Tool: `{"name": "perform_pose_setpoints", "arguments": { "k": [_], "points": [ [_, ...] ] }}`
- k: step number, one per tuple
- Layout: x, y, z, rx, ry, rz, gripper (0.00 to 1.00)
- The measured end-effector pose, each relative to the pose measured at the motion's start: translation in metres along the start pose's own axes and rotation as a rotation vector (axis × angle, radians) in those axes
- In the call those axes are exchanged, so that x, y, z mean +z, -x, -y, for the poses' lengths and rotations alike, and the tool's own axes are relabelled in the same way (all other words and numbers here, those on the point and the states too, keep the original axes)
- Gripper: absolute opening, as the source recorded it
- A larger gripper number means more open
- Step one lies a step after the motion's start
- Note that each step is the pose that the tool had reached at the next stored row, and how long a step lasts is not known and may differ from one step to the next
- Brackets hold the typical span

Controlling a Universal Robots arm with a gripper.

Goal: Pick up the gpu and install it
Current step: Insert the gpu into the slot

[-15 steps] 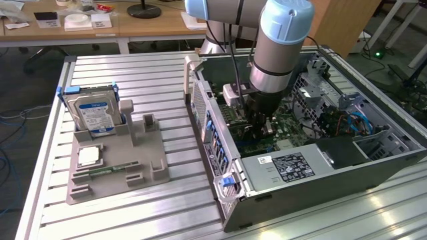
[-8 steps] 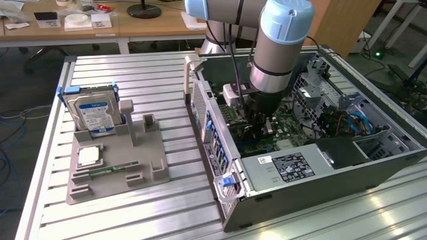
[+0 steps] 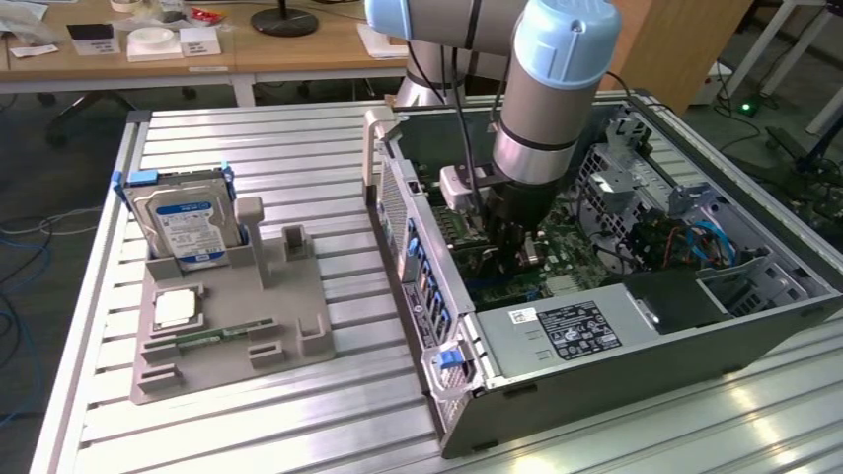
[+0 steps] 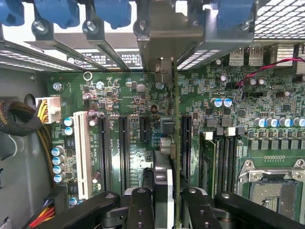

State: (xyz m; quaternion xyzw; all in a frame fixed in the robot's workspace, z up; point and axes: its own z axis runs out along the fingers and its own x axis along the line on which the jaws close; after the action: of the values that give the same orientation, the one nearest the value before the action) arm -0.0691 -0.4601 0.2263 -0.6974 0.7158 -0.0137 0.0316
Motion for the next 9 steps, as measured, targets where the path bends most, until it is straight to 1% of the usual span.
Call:
{"name": "perform_pose_setpoints", "arguments": {
  "k": [2, 3, 9],
  "points": [
    [0.0000, 0.0000, 0.0000, 0.000, 0.0001, 0.0067, 0.28],
    [0.0000, 0.0000, 0.0000, 0.001, 0.0001, 0.0081, 0.28],
    [0.0000, -0.0017, 0.0001, 0.001, 0.0001, 0.0080, 0.28]
  ]
}}
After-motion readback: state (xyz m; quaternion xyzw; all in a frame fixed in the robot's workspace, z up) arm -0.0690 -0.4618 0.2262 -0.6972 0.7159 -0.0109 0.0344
